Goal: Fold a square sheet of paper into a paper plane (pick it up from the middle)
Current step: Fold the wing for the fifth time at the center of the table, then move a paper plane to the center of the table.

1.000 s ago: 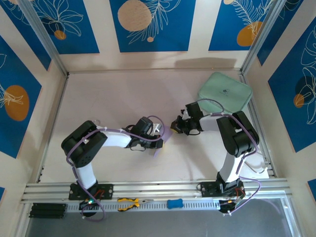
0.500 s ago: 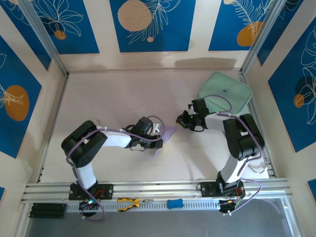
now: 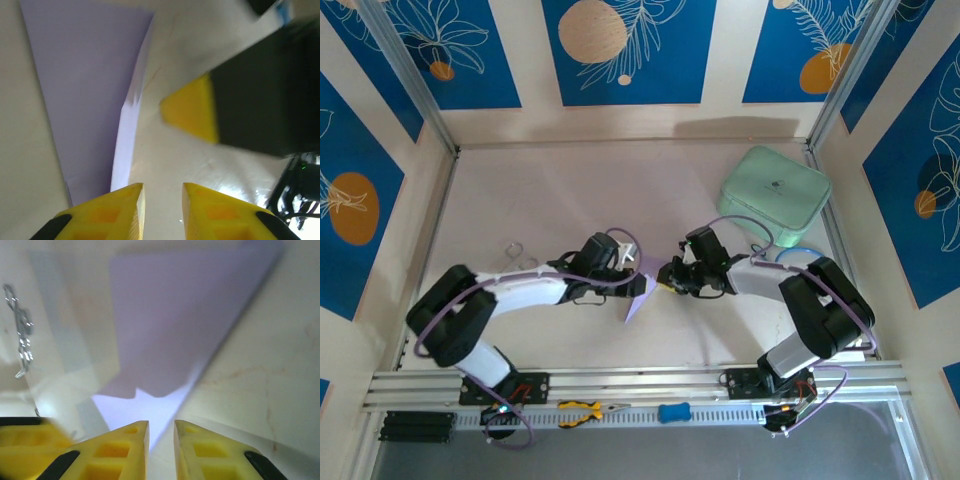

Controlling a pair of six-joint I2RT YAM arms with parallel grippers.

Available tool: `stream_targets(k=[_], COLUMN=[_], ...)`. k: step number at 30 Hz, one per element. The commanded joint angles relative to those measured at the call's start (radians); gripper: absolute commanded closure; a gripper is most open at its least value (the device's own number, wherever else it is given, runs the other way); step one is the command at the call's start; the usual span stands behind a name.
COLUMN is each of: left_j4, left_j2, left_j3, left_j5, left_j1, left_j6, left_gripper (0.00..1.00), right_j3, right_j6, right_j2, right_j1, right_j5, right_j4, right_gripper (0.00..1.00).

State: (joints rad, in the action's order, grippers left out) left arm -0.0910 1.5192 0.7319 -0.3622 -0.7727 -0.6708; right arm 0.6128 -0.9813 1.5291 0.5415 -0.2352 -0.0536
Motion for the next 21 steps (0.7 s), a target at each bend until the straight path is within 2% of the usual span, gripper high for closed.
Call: stream_targets(k=[1,6,21], left_j4=[0.078,0.086,0.072], left_j2=[-0.039,0.004,0.125], left_j3=[-0.045,-0.051,-0.015], left_j5=[0.041,-0.019,-0.127], left_j1=[0.044,0.085,0.090], left_j6=[0.025,0.024,0.037], left_gripper=[0.73,0.72,0.67], right_j3=[-0.018,-0.013,-0.017], right_j6=[-0.049,-0.049,-0.068], right_j2=[0.007,0.021,0.049], right_j1=[0.014,0.026,0.061], right_j5=[0.007,0.002,0.000], right_j4=[-0.020,-0.006,-0.013], right_gripper=[0.78,0.76,0.75])
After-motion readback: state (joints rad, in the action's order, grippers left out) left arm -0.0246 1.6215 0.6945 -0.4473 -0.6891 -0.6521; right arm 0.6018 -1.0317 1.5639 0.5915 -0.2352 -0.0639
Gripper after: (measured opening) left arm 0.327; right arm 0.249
